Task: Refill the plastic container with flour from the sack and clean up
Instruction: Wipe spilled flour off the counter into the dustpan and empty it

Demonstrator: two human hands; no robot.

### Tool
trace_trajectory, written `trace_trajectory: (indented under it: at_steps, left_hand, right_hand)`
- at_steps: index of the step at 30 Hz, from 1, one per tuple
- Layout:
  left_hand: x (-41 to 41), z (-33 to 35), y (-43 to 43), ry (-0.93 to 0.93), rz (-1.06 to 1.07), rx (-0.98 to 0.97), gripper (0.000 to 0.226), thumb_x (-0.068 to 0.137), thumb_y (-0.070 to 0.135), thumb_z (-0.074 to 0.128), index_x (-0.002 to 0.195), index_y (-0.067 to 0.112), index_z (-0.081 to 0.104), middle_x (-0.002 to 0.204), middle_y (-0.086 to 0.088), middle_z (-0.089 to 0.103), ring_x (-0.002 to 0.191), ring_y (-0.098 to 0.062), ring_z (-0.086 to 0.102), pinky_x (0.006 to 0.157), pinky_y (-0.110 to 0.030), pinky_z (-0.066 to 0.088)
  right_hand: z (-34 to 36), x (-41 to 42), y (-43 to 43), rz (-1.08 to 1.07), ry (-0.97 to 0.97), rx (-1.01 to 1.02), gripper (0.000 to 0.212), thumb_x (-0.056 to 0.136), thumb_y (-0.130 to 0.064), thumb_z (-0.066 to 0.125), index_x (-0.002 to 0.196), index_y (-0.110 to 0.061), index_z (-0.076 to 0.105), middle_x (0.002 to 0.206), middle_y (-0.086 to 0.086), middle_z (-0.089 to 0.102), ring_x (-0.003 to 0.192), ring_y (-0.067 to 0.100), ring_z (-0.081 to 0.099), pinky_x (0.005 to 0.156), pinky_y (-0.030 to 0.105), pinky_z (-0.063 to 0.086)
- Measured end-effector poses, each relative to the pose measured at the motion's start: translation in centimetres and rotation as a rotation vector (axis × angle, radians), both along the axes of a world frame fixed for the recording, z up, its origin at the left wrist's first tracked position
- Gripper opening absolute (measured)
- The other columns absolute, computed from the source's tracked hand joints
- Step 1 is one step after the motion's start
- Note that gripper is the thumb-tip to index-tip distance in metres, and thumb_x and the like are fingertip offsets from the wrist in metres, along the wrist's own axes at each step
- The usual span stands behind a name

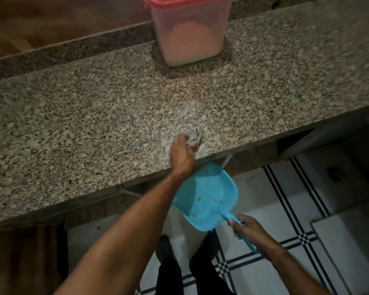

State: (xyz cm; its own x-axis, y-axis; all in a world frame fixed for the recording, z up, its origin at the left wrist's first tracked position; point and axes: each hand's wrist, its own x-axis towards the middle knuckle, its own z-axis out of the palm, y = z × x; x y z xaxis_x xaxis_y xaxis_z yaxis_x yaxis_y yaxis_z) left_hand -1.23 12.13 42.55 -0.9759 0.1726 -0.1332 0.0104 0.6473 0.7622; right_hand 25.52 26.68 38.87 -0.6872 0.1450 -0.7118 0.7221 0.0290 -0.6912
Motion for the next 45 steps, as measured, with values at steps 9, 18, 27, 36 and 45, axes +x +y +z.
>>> trace_trajectory:
  at_steps: [9, 18, 27, 36, 45]
  left_hand:
    - [-2.2, 0.9, -3.8, -0.074, -0.112, 0.067, 0.039, 0.102, 0.046, 0.043, 0.116, 0.025, 0.072, 0.110, -0.008, 0.067, 0.100, -0.028, 0.063, 0.086, -0.051, 0.058]
    - [-1.1, 1.4, -0.7, 0.131, -0.651, -0.196, 0.038, 0.108, 0.030, 0.050, 0.142, 0.020, 0.062, 0.107, 0.006, 0.044, 0.098, -0.007, 0.040, 0.077, -0.012, 0.030]
    - [-2.4, 3.8, 1.0, -0.157, -0.604, -0.227, 0.024, 0.103, 0.025, 0.061, 0.079, 0.025, 0.057, 0.080, 0.005, 0.058, 0.069, -0.006, 0.053, 0.055, -0.013, 0.039]
    - [0.1, 4.4, -0.2, -0.002, -0.522, -0.246, 0.027, 0.105, 0.026, 0.058, 0.079, 0.017, 0.055, 0.075, 0.005, 0.053, 0.066, -0.003, 0.046, 0.059, -0.021, 0.035]
    - [0.9, 5.4, -2.8, 0.032, -0.512, -0.042, 0.019, 0.106, 0.021, 0.054, 0.096, 0.009, 0.066, 0.091, 0.003, 0.059, 0.081, -0.005, 0.056, 0.071, -0.020, 0.044]
  right_hand:
    - [0.3, -0.6, 0.5, -0.097, 0.056, -0.036, 0.024, 0.099, -0.035, 0.070, 0.080, -0.021, 0.064, 0.073, 0.001, 0.059, 0.066, 0.010, 0.055, 0.062, 0.020, 0.047]
    - [-0.8, 0.5, 0.3, -0.141, 0.049, -0.050, 0.021, 0.100, -0.033, 0.068, 0.096, -0.013, 0.072, 0.073, -0.003, 0.061, 0.062, 0.002, 0.059, 0.063, 0.020, 0.049]
    - [-0.8, -1.3, -0.7, -0.115, 0.004, -0.054, 0.025, 0.096, -0.040, 0.070, 0.087, -0.017, 0.064, 0.076, -0.001, 0.062, 0.069, 0.011, 0.060, 0.064, 0.026, 0.049]
    - [-0.3, -5.7, -3.6, -0.199, 0.025, -0.012, 0.021, 0.095, -0.039, 0.070, 0.089, -0.019, 0.066, 0.081, -0.002, 0.064, 0.078, 0.015, 0.062, 0.072, 0.034, 0.054]
    - [-0.3, -5.6, -2.9, -0.151, 0.036, 0.078, 0.021, 0.096, -0.041, 0.069, 0.092, -0.021, 0.066, 0.084, -0.003, 0.065, 0.077, 0.012, 0.062, 0.067, 0.027, 0.052]
